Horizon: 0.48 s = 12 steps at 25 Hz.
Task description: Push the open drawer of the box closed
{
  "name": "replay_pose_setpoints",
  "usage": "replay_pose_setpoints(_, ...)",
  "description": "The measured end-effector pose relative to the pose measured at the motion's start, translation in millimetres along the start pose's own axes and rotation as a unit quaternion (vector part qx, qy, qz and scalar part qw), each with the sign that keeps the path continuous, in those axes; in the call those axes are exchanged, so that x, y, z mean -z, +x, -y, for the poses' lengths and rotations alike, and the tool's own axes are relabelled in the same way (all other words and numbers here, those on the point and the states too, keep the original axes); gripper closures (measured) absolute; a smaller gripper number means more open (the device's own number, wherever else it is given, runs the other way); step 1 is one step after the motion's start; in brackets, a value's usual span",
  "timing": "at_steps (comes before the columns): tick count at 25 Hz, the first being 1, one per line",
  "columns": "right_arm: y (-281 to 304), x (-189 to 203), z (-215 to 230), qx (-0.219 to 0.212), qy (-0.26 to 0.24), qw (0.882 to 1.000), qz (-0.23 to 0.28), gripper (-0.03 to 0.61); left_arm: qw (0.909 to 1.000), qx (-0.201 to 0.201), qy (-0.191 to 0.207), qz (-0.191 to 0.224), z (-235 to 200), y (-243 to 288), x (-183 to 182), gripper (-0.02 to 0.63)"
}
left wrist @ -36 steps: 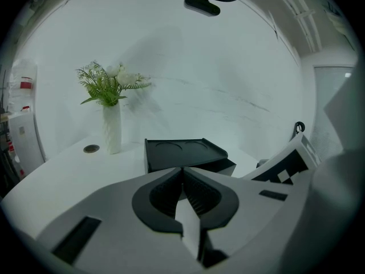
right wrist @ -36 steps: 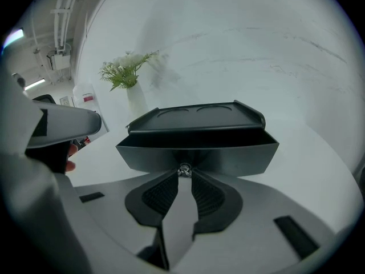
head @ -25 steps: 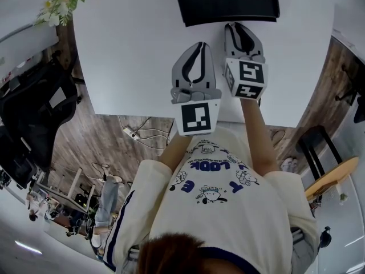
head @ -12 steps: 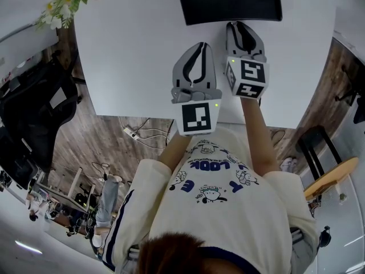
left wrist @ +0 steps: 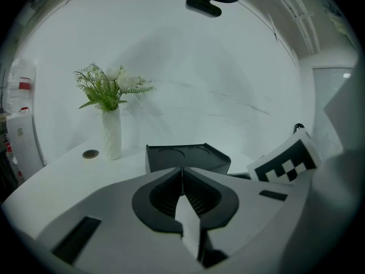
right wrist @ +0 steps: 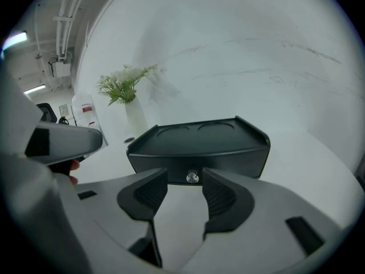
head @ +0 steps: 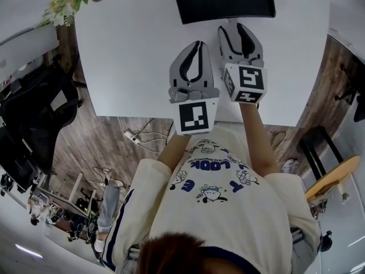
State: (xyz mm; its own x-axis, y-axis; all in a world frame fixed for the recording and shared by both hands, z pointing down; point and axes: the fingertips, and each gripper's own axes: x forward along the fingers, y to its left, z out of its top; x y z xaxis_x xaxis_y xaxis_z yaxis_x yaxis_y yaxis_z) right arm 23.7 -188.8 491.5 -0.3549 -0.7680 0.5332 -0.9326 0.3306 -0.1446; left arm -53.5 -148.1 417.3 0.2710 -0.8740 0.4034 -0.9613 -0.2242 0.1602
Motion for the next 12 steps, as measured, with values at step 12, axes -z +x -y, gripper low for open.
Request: replay_pose_setpoints(12, -90, -73, -15, 0.005, -0.021, 0.990, 0.138, 0.525, 0.9973, -0.020, 0.012, 0.070, 1, -33, -53, 0.594)
